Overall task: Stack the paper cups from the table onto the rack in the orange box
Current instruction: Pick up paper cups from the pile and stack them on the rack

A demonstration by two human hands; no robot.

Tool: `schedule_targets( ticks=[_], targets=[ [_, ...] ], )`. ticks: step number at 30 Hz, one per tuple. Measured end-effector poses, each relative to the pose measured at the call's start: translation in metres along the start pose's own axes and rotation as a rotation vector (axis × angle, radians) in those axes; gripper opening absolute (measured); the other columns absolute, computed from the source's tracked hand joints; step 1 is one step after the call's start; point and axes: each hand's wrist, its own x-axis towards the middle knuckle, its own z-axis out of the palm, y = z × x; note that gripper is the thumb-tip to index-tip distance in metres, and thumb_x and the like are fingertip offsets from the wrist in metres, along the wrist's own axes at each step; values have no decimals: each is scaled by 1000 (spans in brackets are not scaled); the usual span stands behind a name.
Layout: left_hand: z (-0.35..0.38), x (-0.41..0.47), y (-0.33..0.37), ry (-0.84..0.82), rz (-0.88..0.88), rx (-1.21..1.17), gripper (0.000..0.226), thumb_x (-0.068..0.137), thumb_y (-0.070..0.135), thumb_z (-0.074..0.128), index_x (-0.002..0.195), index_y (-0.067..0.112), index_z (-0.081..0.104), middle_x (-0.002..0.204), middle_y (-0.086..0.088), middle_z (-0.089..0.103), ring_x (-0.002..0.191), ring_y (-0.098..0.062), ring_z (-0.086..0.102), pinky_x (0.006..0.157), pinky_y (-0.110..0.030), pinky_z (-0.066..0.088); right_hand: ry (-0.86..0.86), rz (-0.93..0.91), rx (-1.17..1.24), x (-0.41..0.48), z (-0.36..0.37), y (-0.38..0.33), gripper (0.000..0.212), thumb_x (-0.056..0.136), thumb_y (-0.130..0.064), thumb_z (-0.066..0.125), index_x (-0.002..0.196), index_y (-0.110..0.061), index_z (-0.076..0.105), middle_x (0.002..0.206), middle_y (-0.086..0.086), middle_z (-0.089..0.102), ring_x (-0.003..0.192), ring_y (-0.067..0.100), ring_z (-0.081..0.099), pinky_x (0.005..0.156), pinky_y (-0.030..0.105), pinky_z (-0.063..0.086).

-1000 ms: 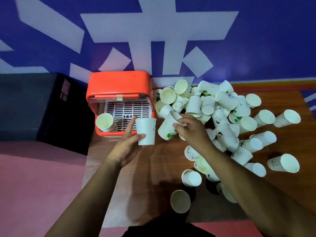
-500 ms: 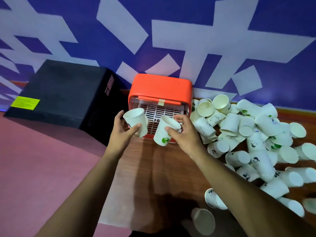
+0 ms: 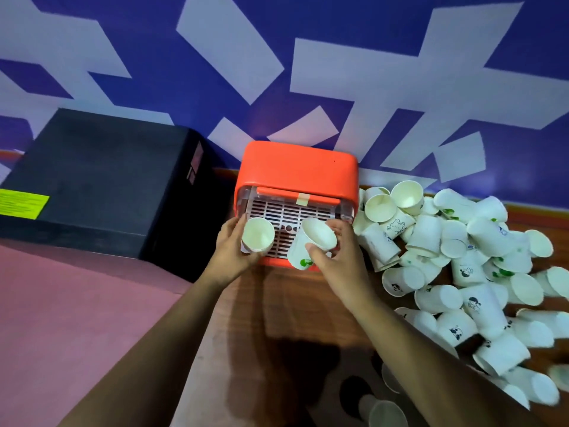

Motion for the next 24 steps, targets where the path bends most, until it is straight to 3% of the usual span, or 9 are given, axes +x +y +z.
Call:
schedule_targets(
  ticks=[3, 6, 8, 10, 12, 16, 21, 24],
  targets=[
    [-8, -3, -11, -68, -35, -159, 98, 72, 54, 76, 155, 45, 24, 147, 10, 33, 141, 0, 26, 116, -19, 23, 16, -106, -31, 4, 23, -10, 57, 72, -27, 75, 123, -28, 48, 122, -7, 55, 115, 13, 55, 99, 36, 47],
    [-15, -8, -12, -33, -53, -365, 57, 89, 30, 72, 138, 46, 47, 139, 6, 55, 130, -3, 52, 112, -26, 42, 1, -233, -75, 8, 53, -20, 67, 72, -13, 81, 131, -14, 48, 128, -1, 52, 119, 9, 50, 100, 11, 35],
    [-20, -13, -6, 22, -80, -413, 38, 98, 17, 62, 123, 45, 55, 127, 14, 63, 118, 5, 59, 99, -14, 45, 9, -292, -131, 10, 73, -21, 72, 71, -11, 82, 134, -7, 48, 132, 4, 50, 123, 10, 46, 100, 2, 27],
    [-23, -17, -1, 58, -113, -446, 26, 102, 21, 55, 119, 40, 60, 118, 22, 65, 110, 14, 59, 93, -7, 43, 28, -317, -173, 12, 89, -17, 73, 70, -13, 82, 135, -4, 49, 133, 7, 49, 124, 11, 45, 99, -1, 26],
    [-24, -16, -2, 75, -148, -501, 24, 104, 28, 52, 124, 30, 65, 118, 17, 69, 111, 9, 61, 98, -15, 46, 36, -320, -218, 13, 100, -12, 70, 71, -15, 82, 133, -5, 51, 131, 5, 50, 121, 11, 47, 98, 3, 33],
    [-21, -10, -6, 44, -181, -555, 25, 104, 30, 51, 123, 25, 67, 118, 7, 72, 114, -10, 66, 102, -32, 50, -54, -267, -310, 18, 115, 3, 70, 70, -24, 84, 130, -8, 53, 125, 4, 50, 115, 19, 53, 94, 29, 48],
    [-13, 1, -19, -23, -150, -405, 31, 101, 23, 57, 131, 19, 62, 125, 5, 68, 116, -8, 64, 106, -37, 50, -213, -38, -214, 29, 113, 13, 77, 76, -22, 83, 142, -20, 44, 132, -1, 47, 120, 10, 44, 97, 21, 38],
    [-10, 7, -25, -27, -130, -341, 30, 100, 23, 58, 130, 24, 62, 128, 4, 67, 120, -10, 62, 108, -38, 48, -219, -3, -184, 32, 110, 19, 78, 76, -19, 82, 143, -23, 41, 136, -2, 49, 123, 12, 46, 102, 29, 43]
  ],
)
